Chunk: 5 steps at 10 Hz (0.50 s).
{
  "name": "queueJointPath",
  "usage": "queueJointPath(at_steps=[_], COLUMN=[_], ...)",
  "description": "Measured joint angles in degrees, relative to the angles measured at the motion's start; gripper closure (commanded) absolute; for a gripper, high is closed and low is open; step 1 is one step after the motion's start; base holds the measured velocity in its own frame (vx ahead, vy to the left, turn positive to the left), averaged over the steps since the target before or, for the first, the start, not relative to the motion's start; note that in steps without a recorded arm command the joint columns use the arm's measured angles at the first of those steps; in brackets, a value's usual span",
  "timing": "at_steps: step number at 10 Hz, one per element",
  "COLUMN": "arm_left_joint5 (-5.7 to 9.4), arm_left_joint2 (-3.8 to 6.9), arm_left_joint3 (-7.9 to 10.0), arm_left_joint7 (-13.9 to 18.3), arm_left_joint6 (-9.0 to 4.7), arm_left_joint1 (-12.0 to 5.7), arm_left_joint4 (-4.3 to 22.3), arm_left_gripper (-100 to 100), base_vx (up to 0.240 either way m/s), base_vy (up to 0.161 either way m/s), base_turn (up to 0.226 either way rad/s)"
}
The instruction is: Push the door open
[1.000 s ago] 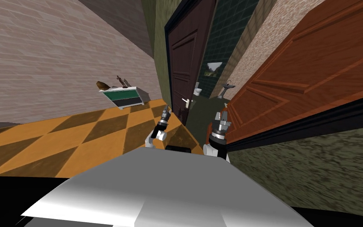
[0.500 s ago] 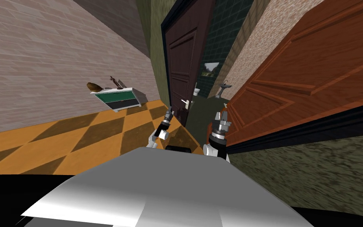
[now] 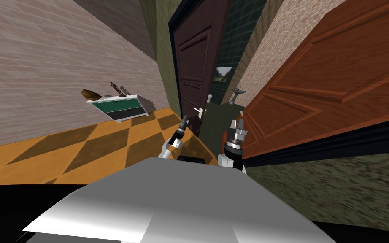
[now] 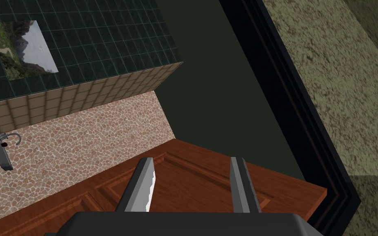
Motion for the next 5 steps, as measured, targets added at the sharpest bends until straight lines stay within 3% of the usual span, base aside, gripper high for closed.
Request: queueJointPath(at_steps=[3, 5], arm_left_joint5=[0.84, 1.25], arm_left_joint2=[-0.27, -0.27], arm_left_joint3=[-1.40, -2.15], arm_left_joint7=[-0.2, -0.1], arm_left_joint6=[0.93, 0.71], arm_left_joint1=[-2.97, -4.34], arm_left_joint4=[4.0, 6.6], arm_left_gripper=[-100, -100], base_vx=[0.083, 0.089], base_vy=[0.105, 0.075], base_turn=[-0.077, -0.075])
